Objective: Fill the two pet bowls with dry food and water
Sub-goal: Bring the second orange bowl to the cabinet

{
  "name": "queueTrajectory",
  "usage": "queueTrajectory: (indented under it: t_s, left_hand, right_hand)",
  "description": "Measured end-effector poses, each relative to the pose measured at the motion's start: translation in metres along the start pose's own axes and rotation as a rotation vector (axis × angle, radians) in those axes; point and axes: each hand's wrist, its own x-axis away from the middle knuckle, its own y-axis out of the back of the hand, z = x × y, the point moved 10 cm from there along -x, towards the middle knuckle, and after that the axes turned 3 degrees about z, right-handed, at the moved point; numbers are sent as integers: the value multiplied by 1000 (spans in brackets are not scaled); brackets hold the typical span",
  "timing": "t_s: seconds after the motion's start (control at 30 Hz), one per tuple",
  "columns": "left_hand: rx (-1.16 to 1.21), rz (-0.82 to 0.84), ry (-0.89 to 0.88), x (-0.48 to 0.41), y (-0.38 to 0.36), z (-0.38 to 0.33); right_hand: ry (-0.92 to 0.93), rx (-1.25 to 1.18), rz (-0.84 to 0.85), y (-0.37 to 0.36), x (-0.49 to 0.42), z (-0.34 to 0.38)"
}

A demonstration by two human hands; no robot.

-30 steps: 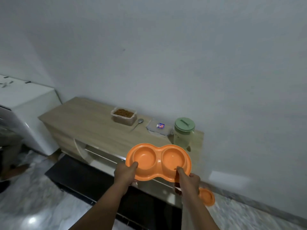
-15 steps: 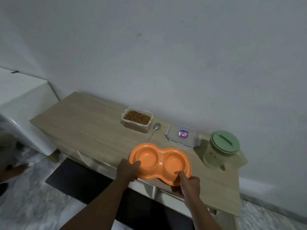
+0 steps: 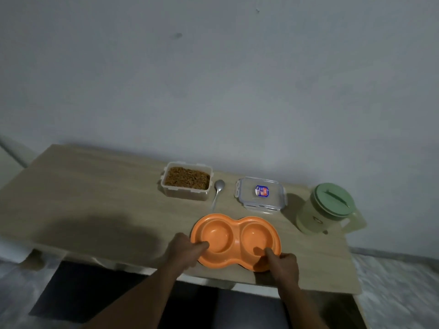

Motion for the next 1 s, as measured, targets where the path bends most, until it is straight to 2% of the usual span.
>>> queueTrajectory:
  t_s: [0.07, 0.2, 0.43, 0.63, 0.83, 0.93, 1.0]
  left_hand:
    - [-51, 34, -14, -6, 2, -1]
    - [-124, 76, -31, -12, 7, -2]
    - [-179, 131, -105, -20, 14, -6]
    - [-191, 31, -185, -16, 26, -15]
    - [-196, 157, -140, -23, 23, -11]
    - [-213, 144, -119, -26, 27, -11]
    - [-215, 33, -153, -31, 42, -20]
  right_hand:
    - [-4, 28, -35, -1, -5, -5]
    - [12, 45, -95, 7, 36, 32]
    - [-36, 57, -136, 4, 42, 30]
    - [-41, 103, -132, 1, 39, 29]
    - [-40, 121, -139, 4, 33, 28]
    - [-68, 160, -271, 8, 34, 26]
    - [-7, 272, -382, 8, 37, 47]
